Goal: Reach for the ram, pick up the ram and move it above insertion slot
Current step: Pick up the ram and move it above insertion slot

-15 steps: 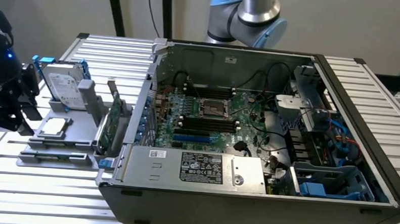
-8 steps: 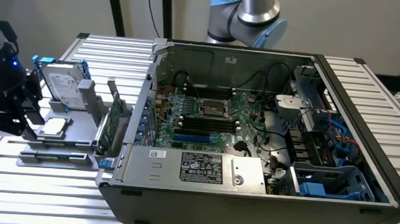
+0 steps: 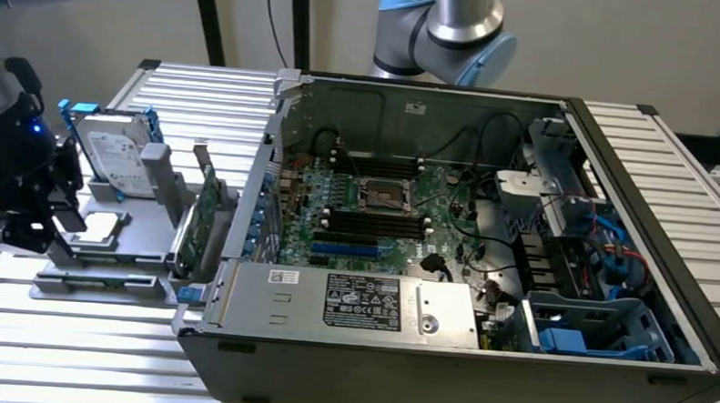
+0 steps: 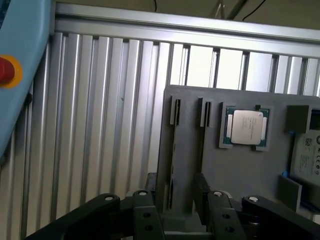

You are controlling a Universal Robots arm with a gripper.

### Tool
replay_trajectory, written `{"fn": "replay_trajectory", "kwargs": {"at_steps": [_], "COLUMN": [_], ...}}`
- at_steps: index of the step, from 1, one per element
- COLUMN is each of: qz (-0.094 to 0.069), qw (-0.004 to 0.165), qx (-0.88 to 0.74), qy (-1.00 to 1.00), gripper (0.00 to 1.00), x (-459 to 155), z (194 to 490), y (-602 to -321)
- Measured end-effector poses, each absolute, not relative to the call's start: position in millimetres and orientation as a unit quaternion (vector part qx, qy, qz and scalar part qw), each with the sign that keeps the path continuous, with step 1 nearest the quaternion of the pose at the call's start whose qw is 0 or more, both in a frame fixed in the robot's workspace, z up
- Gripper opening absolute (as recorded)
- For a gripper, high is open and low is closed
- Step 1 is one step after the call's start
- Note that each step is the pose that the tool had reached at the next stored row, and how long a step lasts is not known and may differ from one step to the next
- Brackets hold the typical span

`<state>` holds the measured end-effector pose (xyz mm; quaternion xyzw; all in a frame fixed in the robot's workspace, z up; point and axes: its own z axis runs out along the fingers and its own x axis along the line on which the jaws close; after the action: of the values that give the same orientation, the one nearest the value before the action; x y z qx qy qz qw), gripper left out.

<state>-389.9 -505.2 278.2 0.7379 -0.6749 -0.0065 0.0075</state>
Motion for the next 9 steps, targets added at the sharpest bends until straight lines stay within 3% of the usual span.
{"fn": "replay_trajectory", "kwargs": {"at_steps": [9], "qz": [-0.006], "qw": [0.007], "qx": [0.734], "qy": [-0.679], "gripper": [0.42], "x": [-389.7], "z": [261.8], "y": [-503.9]}}
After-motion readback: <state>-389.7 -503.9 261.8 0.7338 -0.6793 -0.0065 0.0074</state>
